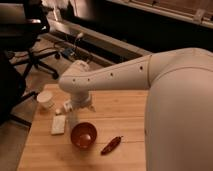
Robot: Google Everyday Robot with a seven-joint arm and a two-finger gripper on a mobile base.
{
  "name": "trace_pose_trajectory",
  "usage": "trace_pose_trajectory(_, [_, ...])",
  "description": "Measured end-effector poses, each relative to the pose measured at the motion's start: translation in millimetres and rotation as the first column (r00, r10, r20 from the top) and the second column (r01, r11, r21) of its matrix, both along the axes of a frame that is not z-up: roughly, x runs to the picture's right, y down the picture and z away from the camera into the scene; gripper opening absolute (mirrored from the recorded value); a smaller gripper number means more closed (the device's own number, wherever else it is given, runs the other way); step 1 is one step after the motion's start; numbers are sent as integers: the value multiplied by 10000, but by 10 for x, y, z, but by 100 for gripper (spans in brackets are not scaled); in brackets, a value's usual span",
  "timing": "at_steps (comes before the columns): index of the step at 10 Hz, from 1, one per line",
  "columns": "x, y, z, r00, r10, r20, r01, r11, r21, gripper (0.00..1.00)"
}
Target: Wipe the white sponge on the table
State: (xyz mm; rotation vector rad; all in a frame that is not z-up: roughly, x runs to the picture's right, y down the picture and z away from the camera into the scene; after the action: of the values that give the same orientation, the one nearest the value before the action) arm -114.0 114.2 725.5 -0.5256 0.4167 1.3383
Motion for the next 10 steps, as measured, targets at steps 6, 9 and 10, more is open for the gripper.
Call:
trace_pose_trajectory(6, [-707,185,281,9547,-2271,1923,2279,9735,181,65])
trace_pose_trajectory(9, [-1051,322,406,9198,-3035,2487,3064,9515,283,65])
trace_pose_trajectory(10, [-1139,368,435,9096,-3248,2593,3281,9441,317,65])
